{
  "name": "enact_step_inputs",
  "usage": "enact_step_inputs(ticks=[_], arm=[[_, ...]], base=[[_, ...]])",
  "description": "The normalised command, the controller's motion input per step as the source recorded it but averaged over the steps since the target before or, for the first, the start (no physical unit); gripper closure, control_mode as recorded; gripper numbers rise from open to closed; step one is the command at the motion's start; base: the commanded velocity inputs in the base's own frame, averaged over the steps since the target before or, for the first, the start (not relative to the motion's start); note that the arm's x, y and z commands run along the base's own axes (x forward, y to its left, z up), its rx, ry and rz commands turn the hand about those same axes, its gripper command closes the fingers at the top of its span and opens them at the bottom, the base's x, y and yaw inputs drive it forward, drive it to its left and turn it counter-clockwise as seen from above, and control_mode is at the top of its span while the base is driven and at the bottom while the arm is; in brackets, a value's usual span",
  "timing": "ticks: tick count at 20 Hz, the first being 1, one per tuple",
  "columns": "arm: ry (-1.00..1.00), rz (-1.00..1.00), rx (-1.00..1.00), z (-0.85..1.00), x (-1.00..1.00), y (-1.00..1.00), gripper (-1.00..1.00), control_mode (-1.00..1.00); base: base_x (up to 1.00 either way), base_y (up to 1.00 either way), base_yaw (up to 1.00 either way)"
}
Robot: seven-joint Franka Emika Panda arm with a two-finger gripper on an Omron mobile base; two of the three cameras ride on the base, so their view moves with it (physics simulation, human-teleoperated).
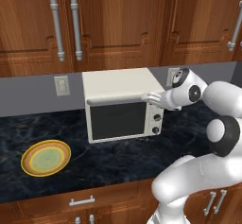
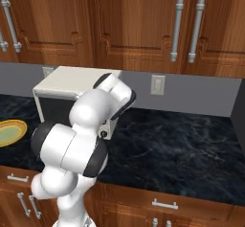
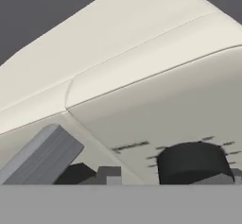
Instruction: Pull the toaster oven rack outwards. Pick up the baguette from the plate and place it on the toaster oven rack. Close the toaster oven door fully and set the temperature to the lowest setting.
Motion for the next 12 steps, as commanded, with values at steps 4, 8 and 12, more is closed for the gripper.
enact_step_inputs(ticks=[4,8,12], arm=[[0.0,0.12,-0.21,-0.9,0.63,-0.94,1.0,-1.0],[-0.02,0.25,-0.23,-0.86,0.9,-1.0,1.0,-1.0],[-0.03,0.3,-0.25,-0.84,0.93,-1.0,1.0,-1.0]], base=[[0.0,0.0,0.0],[0.0,0.0,0.0],[0.0,0.0,0.0]])
